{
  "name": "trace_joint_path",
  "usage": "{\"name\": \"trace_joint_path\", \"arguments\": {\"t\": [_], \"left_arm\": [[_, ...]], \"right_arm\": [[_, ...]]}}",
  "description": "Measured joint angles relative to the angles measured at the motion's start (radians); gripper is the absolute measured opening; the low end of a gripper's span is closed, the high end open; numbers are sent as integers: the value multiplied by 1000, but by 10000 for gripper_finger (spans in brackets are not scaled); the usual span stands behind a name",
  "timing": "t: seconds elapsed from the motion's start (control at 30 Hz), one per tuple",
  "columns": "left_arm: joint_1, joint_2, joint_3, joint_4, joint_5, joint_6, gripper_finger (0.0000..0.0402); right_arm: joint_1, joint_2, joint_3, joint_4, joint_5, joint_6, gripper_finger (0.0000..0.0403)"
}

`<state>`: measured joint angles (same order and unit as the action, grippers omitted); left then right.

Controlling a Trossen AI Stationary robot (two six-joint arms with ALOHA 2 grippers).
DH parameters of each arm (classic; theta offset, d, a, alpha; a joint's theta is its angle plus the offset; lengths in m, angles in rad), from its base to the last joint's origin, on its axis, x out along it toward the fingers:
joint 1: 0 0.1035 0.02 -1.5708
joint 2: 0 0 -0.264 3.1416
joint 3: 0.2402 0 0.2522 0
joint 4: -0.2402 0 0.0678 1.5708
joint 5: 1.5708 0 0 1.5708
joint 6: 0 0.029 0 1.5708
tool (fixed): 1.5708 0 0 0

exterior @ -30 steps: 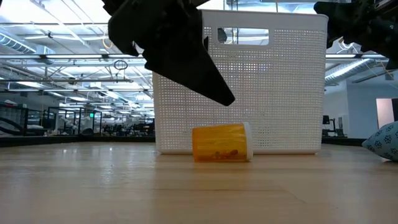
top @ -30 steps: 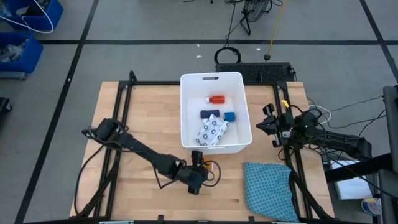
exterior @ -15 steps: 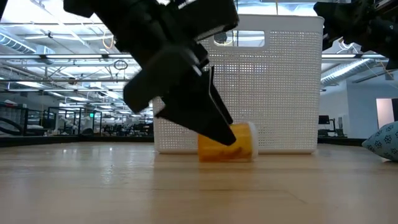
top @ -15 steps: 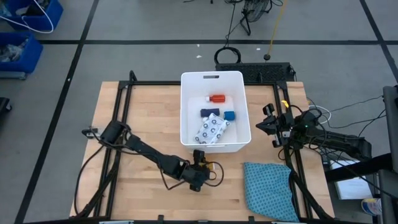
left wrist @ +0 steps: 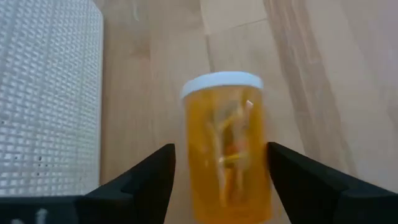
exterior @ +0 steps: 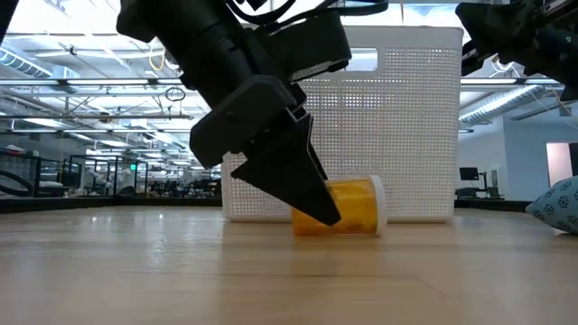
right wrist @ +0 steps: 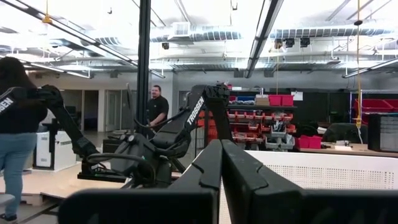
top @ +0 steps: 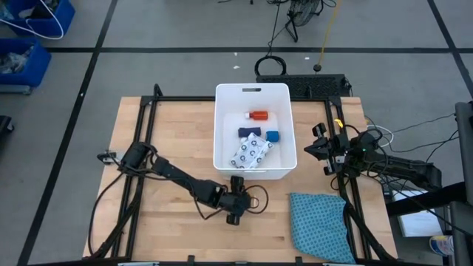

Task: Pick & place medical supplies in basket/bin
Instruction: Put the orange pill bottle into the white container

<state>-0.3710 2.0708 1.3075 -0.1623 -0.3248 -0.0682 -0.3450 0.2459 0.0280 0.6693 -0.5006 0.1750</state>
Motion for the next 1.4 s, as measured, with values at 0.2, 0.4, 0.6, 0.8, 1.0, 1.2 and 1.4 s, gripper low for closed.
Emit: {"name": "trace_joint_path", "arguments": {"t": [0.2,0.4,0.6,0.8,1.0,1.2,1.4], "left_arm": [[-1,0,0,3,59,3,200],[-19,-3,0,30,64,43,162],[-55,-65,5,6,54,110,187],[-118,-232,6,-110,-6,146,180],[-176,-414,5,-330,-152,146,176],[-195,-583,5,-503,-268,128,174],[-178,-738,5,-665,-364,107,174]], "right_arm": [[0,0,0,0,-1,0,2],[0,0,0,0,-1,0,2],[0,0,0,0,0,0,4],[0,6,0,-1,0,-1,4],[0,13,0,3,0,2,4],[0,14,0,8,-1,7,4],[0,13,0,8,-1,7,4]]}}
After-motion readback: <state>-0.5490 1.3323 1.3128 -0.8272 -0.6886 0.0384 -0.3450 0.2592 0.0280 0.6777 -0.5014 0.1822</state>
